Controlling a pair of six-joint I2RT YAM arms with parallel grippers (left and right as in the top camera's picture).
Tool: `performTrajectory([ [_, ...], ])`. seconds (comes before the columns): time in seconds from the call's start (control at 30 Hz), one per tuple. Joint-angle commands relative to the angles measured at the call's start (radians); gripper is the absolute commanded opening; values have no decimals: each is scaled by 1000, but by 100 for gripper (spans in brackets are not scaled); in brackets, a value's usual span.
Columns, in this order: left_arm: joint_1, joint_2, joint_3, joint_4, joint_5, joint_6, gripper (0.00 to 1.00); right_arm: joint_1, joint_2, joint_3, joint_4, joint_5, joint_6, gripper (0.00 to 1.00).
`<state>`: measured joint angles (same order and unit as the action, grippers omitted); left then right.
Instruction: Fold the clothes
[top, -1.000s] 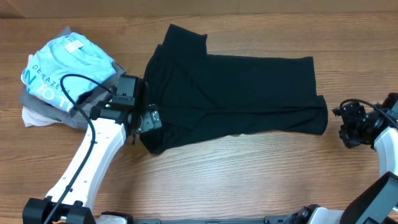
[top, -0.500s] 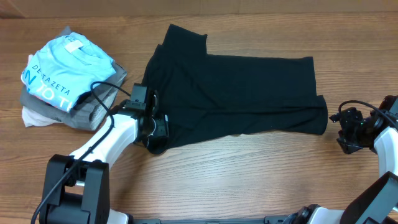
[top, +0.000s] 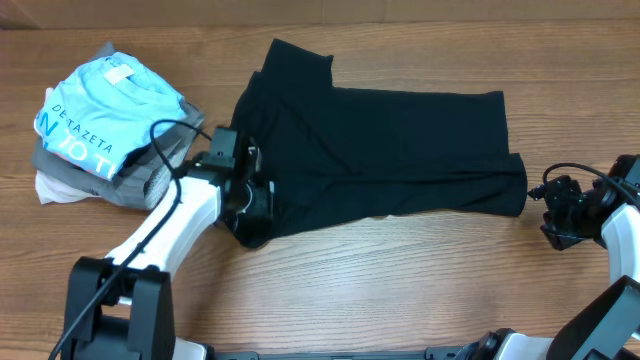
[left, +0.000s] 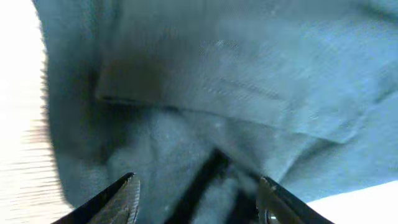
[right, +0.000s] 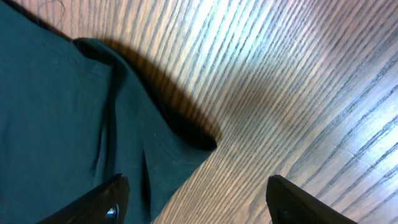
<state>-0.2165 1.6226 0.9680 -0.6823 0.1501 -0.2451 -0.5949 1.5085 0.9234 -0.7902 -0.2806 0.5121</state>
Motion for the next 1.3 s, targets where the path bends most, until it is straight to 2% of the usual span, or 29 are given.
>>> performTrajectory([
  [0.0,1,-34,53,-23,-29,47,65,0,5,25,-3,11,-23,75],
  [0.17,-7,-33,50,-21,48,47,66,0,5,25,-2,11,-23,74],
  [0.3,-31,-21,23,-18,52,39,66,0,5,25,1,12,-22,74],
  [0.47,-60,38,-35,26,50,-11,58,0,5,25,2,11,-22,74],
  [0.5,-60,50,-38,29,50,-22,53,0,5,25,3,11,-22,74],
  [0.63,-52,80,-39,27,50,-26,6,0,5,25,13,11,-23,73],
  [0.67,-48,79,-38,25,49,-25,4,0,5,25,15,11,-23,73],
  [0.77,-18,64,-18,-8,24,-29,4,0,6,25,21,11,-40,69],
  [0.83,15,50,6,-48,5,-31,4,0,7,17,13,14,-48,62],
  [0.97,95,30,39,-111,-19,-28,4,0,9,-14,6,19,-72,57],
  [1.17,164,29,39,-93,-49,-26,4,16,9,-60,80,-45,-127,56],
  [1.27,164,29,39,-92,-73,-21,4,68,9,-91,155,-72,-155,59],
])
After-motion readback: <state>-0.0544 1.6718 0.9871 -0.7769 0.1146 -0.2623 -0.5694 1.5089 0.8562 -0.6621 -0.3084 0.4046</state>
